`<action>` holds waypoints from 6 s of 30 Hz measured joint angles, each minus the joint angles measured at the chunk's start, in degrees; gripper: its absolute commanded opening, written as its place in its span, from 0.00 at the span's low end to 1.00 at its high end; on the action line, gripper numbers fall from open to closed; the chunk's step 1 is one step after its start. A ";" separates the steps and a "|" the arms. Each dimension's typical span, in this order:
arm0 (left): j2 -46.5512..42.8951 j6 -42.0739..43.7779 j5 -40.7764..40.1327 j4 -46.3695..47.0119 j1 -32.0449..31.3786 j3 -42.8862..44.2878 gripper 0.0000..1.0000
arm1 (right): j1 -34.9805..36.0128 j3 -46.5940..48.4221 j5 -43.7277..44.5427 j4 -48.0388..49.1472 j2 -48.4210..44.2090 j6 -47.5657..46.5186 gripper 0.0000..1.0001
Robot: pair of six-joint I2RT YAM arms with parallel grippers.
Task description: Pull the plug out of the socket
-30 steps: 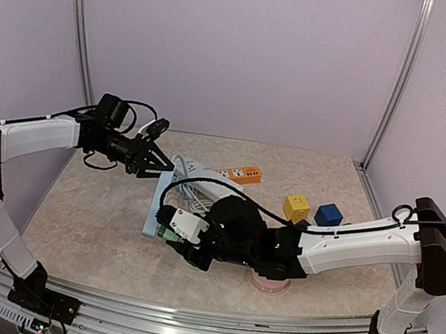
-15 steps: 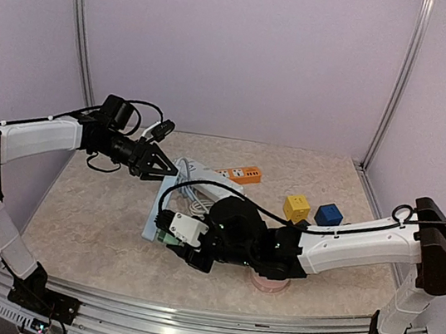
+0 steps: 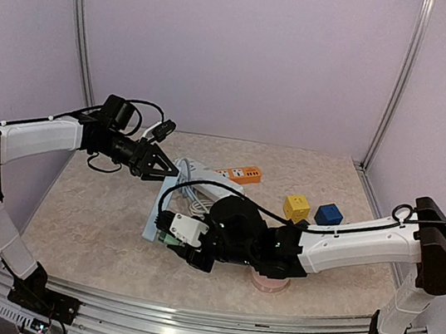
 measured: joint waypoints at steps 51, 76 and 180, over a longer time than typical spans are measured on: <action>-2.91 -0.26 -3.54 0.44 7.61 0.00 0.21 | -7.50 -6.62 18.18 -1.42 -14.12 15.82 0.00; -2.05 -5.01 -11.43 -0.83 12.50 0.00 0.24 | -31.47 2.32 11.91 -23.45 2.45 30.60 0.00; -15.39 -0.79 -35.85 3.50 8.98 -2.05 0.98 | -11.26 24.65 15.26 -24.92 18.21 41.35 0.00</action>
